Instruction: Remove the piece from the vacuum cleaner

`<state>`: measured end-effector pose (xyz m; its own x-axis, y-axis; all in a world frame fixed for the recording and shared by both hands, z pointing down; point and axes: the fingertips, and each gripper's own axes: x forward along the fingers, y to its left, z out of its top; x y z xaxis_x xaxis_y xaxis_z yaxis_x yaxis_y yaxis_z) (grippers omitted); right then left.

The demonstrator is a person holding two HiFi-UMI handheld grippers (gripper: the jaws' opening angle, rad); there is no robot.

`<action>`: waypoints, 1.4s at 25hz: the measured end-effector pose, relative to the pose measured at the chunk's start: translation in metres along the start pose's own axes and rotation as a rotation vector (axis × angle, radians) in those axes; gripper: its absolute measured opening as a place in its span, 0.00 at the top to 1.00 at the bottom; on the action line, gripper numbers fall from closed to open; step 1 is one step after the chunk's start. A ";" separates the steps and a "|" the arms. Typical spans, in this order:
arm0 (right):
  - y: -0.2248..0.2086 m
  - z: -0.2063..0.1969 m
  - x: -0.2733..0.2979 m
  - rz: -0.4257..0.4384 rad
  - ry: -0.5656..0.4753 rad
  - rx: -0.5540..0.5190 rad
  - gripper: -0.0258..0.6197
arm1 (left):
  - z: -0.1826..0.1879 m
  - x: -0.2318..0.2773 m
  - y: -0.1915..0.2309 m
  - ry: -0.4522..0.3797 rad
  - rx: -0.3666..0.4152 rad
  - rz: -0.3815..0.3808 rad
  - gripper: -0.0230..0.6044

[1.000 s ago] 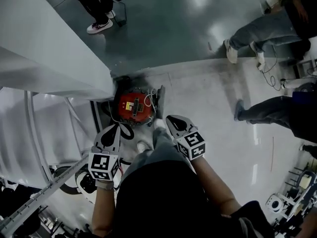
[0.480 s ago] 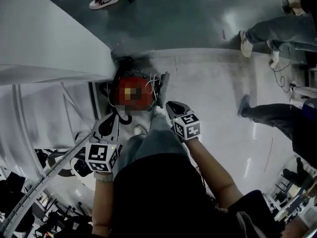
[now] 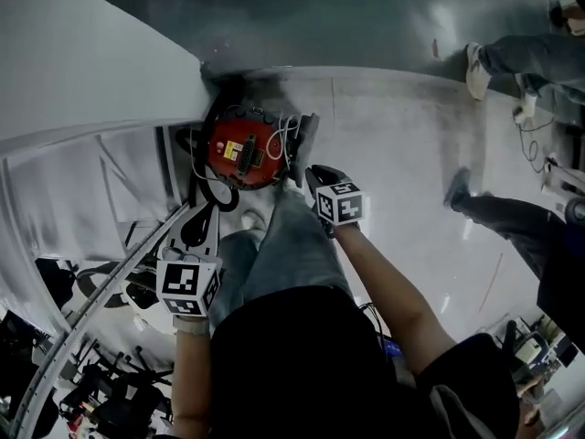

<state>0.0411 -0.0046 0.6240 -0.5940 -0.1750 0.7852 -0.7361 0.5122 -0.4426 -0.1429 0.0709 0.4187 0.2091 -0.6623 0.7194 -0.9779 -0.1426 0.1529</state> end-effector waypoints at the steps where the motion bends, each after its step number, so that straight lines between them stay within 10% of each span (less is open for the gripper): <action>1: -0.005 -0.004 0.009 -0.003 0.011 0.005 0.86 | -0.005 0.005 0.000 0.008 -0.004 0.000 0.94; 26: -0.110 -0.072 0.192 -0.165 0.222 0.208 0.64 | -0.107 0.080 0.007 0.127 -0.166 0.075 0.94; 35: -0.120 -0.075 0.200 -0.212 0.189 0.241 0.70 | -0.128 0.092 -0.008 0.166 -0.197 0.063 0.94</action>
<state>0.0351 -0.0379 0.8667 -0.3660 -0.0867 0.9266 -0.9052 0.2644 -0.3328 -0.1160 0.1051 0.5701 0.1608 -0.5336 0.8303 -0.9737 0.0520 0.2220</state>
